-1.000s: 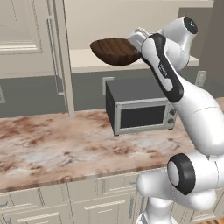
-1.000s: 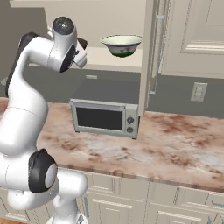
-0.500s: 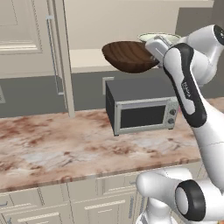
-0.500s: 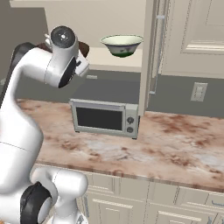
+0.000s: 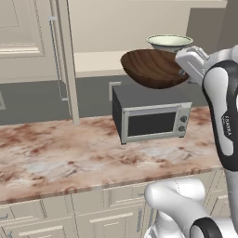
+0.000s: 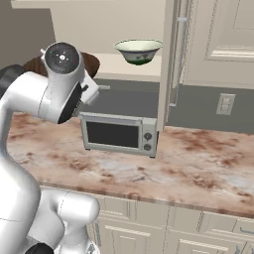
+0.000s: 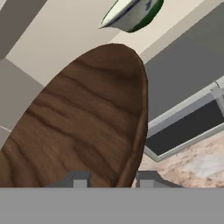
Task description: Move the bowls from the cabinet to the plates on the dining table.
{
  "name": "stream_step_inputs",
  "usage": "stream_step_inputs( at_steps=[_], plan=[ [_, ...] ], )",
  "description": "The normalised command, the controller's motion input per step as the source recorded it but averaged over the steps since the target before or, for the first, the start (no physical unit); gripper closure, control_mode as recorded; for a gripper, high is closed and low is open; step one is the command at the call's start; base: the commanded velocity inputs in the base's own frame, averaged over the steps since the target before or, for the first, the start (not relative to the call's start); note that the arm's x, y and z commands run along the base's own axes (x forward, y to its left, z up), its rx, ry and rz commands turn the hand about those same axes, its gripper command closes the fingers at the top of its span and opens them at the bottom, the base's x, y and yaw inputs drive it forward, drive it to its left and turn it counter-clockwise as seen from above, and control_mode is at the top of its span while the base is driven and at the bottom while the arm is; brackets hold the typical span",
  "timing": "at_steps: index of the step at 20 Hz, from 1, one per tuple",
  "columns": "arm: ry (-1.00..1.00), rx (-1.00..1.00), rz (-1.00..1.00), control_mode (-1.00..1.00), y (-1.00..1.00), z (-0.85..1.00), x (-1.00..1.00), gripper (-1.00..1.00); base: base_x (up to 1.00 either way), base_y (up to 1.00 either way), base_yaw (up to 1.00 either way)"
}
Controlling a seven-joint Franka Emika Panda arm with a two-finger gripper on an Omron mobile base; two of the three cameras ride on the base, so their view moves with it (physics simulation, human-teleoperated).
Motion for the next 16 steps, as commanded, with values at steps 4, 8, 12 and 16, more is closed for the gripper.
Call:
stream_step_inputs(
  at_steps=[4, 8, 12, 16],
  plan=[
    [0.00, 0.00, 0.00, -1.00, -0.15, 0.00, -0.97, 1.00, 0.00, 0.00, 0.00],
    [0.00, 0.00, 0.00, -1.00, -0.16, 0.00, -0.87, 1.00, 0.00, 0.00, 0.00],
    [0.02, 0.00, 0.00, -1.00, -0.18, -0.01, -0.70, 1.00, 0.00, 0.00, 0.00],
    [0.05, 0.00, 0.00, -1.00, -0.04, -0.08, -0.46, 1.00, 0.00, 0.00, 0.00]
  ],
)
